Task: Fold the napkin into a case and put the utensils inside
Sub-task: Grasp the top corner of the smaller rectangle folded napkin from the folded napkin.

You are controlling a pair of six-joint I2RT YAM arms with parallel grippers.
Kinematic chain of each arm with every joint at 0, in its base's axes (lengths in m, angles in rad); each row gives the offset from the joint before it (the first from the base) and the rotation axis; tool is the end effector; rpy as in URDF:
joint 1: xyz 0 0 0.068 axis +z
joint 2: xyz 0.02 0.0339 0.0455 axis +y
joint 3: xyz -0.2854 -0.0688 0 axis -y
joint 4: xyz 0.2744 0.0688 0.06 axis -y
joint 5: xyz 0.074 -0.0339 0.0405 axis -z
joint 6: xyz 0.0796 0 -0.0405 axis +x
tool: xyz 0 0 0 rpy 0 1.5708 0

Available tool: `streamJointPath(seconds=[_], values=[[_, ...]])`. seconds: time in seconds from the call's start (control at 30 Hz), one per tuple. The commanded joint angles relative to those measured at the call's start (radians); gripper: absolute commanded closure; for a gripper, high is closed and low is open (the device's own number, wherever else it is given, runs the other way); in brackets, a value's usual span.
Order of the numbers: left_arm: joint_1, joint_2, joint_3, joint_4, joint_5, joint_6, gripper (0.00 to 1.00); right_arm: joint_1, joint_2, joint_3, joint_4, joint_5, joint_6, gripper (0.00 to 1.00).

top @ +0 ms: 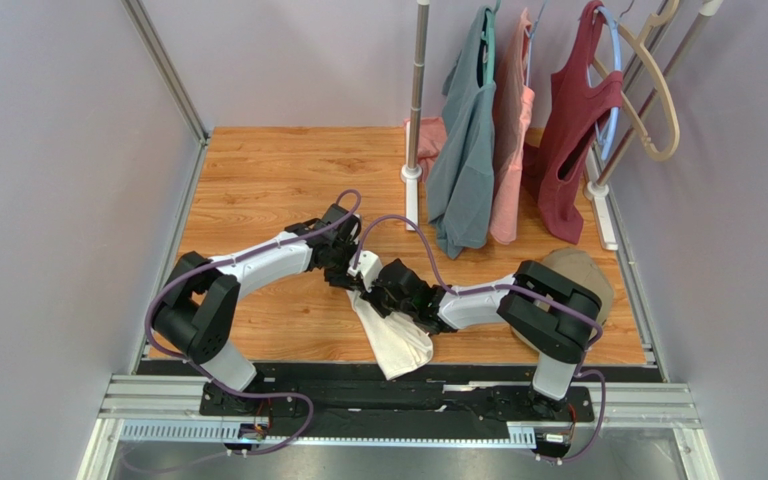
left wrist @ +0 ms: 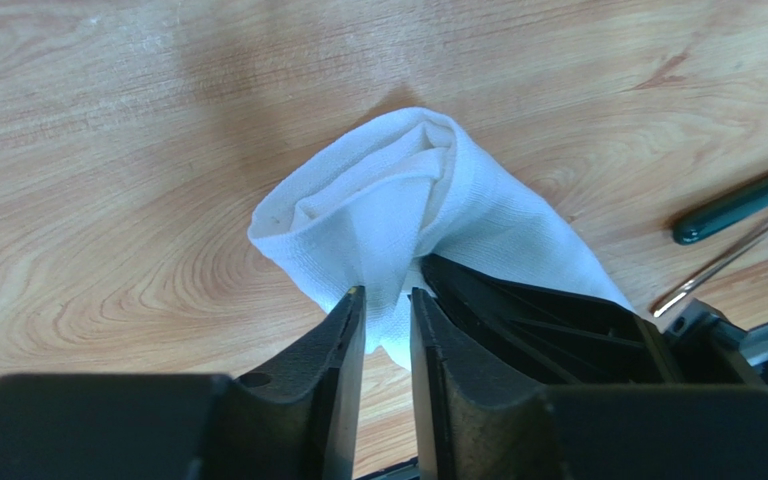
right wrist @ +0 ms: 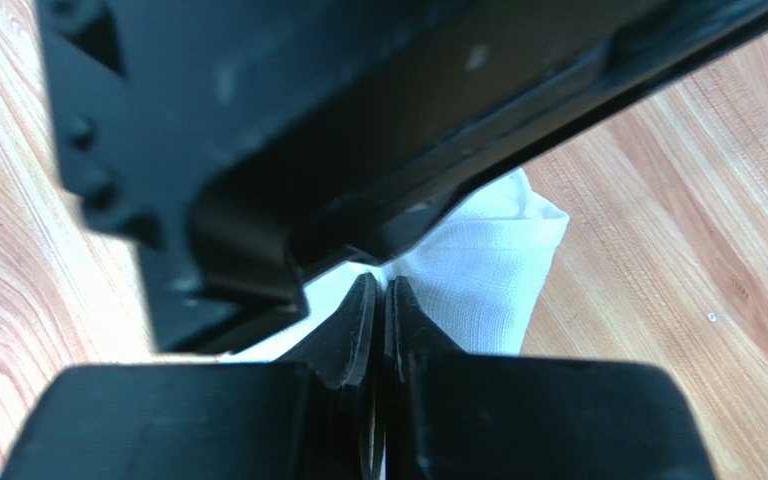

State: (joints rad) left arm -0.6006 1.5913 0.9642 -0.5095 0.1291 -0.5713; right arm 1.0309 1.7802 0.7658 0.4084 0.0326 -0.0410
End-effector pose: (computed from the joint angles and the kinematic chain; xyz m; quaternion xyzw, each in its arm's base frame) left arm 0.2810 -0.2049 0.1477 0.0282 0.9742 -0.1713 0.1443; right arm 0.2086 0.3430 0.1039 -0.4458 0.7654 0.2076 0.4150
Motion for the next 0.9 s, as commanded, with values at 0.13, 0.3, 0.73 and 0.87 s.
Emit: streamJointPath(seconds=[0.13,0.3,0.73,0.87], values=[[-0.005,0.032,0.057,-0.05,-0.051,0.025,0.88,0.0,-0.024,-0.019,-0.019,-0.019,0.026,1.0],[-0.007,-0.017,0.045,-0.052,-0.049,0.01,1.0,-0.002,-0.033,-0.017,-0.036,-0.019,0.033,1.0],[-0.007,-0.094,-0.077,0.077,0.078,-0.111,1.0,-0.003,-0.062,0.089,-0.184,0.004,0.334,1.0],[-0.005,-0.103,-0.091,0.089,0.078,-0.122,1.0,-0.009,-0.064,0.086,-0.168,0.027,0.377,1.0]])
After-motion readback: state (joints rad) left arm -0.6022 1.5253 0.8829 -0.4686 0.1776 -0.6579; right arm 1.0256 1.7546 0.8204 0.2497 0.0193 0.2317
